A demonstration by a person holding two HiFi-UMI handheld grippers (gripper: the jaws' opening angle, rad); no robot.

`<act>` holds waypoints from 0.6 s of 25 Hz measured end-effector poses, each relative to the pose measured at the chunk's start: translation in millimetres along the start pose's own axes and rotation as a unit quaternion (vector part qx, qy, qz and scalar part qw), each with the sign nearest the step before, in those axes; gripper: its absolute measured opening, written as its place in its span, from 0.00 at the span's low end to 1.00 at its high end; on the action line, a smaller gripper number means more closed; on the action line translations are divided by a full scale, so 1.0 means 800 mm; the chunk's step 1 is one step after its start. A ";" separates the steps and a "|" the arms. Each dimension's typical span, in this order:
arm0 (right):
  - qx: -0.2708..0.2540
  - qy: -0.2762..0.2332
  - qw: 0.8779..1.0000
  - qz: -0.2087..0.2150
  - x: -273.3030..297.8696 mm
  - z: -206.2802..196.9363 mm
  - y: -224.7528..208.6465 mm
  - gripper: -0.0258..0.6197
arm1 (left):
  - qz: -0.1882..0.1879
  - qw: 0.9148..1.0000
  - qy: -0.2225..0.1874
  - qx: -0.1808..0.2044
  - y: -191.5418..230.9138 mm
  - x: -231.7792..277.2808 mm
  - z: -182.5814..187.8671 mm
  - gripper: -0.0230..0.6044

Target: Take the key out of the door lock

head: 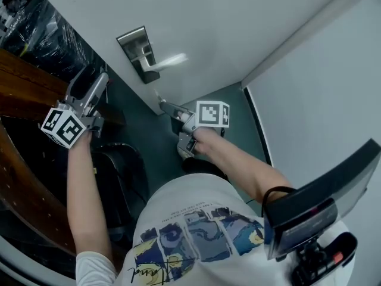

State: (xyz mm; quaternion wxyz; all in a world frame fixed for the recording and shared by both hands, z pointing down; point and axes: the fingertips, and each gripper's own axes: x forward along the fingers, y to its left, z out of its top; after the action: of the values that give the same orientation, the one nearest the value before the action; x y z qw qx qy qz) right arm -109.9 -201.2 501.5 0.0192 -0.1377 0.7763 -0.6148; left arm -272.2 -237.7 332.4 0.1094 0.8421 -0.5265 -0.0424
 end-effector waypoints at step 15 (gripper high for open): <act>-0.105 -0.010 0.994 -0.015 -0.075 -0.056 0.041 0.08 | 0.029 0.999 0.040 -0.015 -0.126 -0.137 -0.066 0.42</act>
State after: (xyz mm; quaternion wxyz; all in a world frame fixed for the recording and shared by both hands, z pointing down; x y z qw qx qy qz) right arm -67.7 -137.9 472.5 0.0028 -0.1569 0.8341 -0.5288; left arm -222.5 -90.0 356.1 0.1444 0.8257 -0.5452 -0.0135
